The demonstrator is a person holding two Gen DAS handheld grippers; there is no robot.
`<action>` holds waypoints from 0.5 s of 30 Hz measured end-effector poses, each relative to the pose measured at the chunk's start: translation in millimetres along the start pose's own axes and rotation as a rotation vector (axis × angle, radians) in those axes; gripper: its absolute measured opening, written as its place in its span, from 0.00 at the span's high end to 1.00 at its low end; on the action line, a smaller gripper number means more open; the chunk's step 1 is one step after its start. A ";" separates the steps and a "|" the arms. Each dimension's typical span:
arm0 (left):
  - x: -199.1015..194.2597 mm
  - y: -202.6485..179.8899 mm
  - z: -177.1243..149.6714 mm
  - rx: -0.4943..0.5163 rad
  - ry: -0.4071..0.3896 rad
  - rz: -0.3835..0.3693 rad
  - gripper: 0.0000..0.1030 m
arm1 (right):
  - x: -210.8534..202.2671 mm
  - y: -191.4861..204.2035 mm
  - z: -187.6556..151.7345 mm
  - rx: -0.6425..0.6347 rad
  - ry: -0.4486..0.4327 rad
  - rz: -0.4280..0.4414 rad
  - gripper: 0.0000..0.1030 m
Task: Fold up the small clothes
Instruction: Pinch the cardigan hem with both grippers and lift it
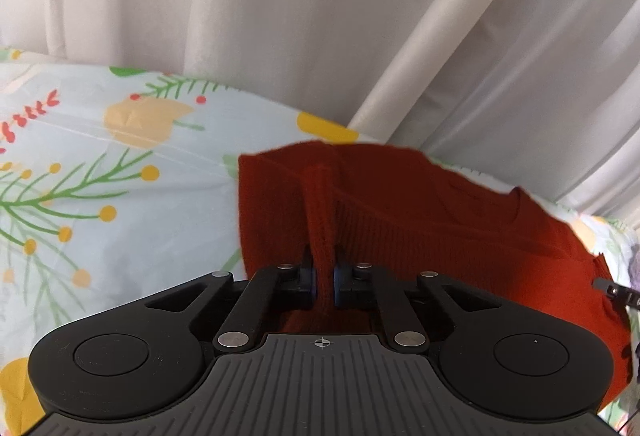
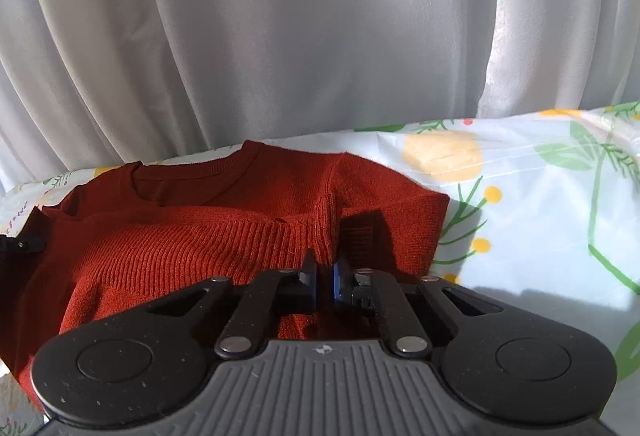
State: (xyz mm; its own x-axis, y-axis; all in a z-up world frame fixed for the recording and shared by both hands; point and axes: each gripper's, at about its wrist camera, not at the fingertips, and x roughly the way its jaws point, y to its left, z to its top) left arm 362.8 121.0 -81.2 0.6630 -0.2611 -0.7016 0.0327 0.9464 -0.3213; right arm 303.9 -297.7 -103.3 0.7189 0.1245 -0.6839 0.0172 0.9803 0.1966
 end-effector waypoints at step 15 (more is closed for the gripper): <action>19.7 -36.4 75.5 0.073 -0.235 0.217 0.87 | -2.0 45.9 82.4 -0.096 -0.328 -0.192 0.95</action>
State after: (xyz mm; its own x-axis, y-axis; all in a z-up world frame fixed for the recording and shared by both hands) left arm 431.1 95.7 -35.3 0.8144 -0.0090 -0.5802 -0.0804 0.9885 -0.1281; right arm 360.5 -265.6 -35.0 0.8932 -0.1028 -0.4377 0.1191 0.9928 0.0098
